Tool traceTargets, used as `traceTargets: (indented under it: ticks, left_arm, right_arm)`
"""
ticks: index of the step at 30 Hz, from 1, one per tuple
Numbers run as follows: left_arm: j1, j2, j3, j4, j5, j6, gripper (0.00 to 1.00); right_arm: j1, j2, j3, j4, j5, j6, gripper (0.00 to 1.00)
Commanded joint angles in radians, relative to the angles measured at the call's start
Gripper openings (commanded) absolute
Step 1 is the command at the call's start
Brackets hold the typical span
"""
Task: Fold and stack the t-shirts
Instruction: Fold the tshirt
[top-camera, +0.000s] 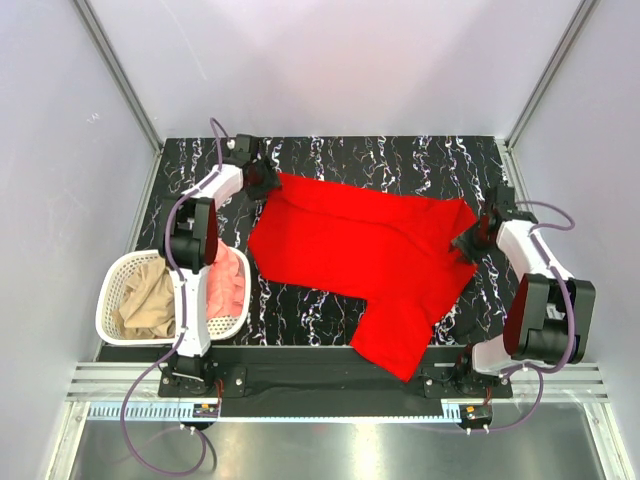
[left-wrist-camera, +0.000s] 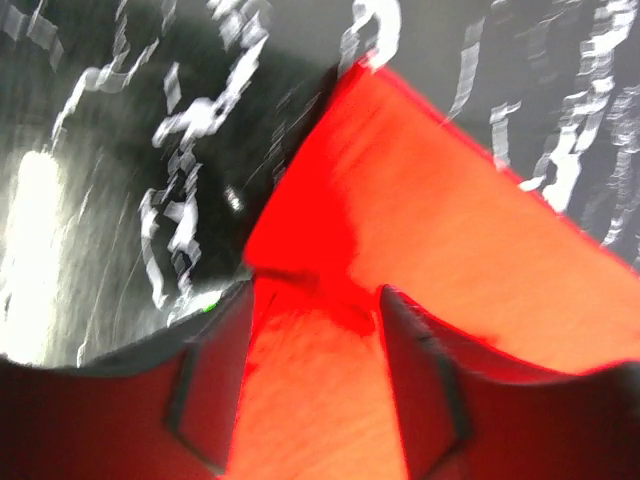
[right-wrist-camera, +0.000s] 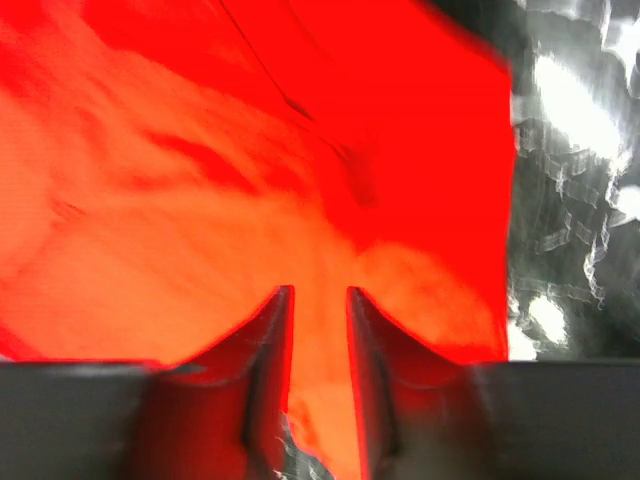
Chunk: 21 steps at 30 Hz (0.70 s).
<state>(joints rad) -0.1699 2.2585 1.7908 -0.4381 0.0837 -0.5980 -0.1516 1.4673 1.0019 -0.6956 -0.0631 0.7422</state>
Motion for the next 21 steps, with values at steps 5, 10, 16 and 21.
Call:
traceTargets:
  ticks: [5, 10, 16, 21]
  left_arm:
    - [0.0, -0.19, -0.007, -0.031, -0.113, -0.078, 0.69]
    - [-0.01, -0.217, -0.013, 0.021, -0.09, -0.112, 0.62]
    - [-0.017, -0.031, 0.179, 0.019, 0.172, -0.085, 0.45]
    - [-0.022, 0.024, 0.179, 0.05, 0.226, -0.089, 0.44]
  right_arm:
    - [0.018, -0.024, 0.111, -0.062, 0.029, -0.127, 0.7]
    - [0.018, 0.187, 0.371, -0.03, 0.033, -0.188, 0.68]
    - [0.014, 0.432, 0.616, -0.053, 0.019, -0.227, 0.55]
    - [-0.006, 0.553, 0.688, -0.058, 0.048, -0.25, 0.54]
